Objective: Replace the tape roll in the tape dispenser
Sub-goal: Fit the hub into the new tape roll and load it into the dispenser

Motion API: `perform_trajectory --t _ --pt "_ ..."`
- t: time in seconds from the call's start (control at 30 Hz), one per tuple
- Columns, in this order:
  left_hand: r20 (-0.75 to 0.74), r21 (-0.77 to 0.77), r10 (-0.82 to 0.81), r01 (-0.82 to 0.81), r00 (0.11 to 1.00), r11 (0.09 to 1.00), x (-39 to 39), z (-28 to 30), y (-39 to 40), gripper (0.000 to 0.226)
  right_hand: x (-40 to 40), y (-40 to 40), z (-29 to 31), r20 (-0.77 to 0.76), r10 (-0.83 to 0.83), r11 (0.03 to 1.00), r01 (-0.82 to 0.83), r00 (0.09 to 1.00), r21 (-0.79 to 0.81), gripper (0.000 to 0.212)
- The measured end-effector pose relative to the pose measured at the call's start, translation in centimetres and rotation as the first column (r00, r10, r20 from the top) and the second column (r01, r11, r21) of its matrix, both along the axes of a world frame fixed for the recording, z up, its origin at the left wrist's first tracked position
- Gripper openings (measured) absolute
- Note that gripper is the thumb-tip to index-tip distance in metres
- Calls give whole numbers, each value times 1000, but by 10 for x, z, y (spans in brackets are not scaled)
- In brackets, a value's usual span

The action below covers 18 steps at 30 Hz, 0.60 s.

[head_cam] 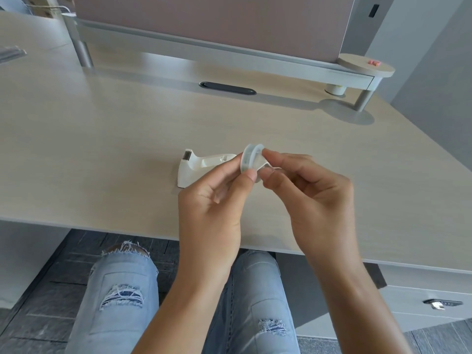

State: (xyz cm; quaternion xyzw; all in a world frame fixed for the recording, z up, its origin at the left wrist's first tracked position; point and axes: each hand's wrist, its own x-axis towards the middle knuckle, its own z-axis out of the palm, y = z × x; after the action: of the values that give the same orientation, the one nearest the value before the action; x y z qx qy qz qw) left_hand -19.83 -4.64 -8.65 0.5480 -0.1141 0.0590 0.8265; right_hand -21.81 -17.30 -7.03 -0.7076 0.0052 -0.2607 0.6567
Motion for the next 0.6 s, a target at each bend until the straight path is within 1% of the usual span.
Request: perform_trajectory --t 0.2,0.37,0.47,0.6 --pt "-2 -1 13 -13 1000 1000 -2 -3 4 24 0 0 -5 15 36 997 -35 999 -64 23" --pt "10 7 7 -7 1000 1000 -4 -3 3 22 -2 -2 -1 30 16 1000 -15 999 -18 16" --pt "24 13 6 -6 1000 1000 -5 -2 2 24 -3 -4 1 48 6 996 -2 999 -88 14" --pt "29 10 8 -8 1000 1000 -6 -4 1 29 -5 -5 2 56 -12 982 22 998 -186 20"
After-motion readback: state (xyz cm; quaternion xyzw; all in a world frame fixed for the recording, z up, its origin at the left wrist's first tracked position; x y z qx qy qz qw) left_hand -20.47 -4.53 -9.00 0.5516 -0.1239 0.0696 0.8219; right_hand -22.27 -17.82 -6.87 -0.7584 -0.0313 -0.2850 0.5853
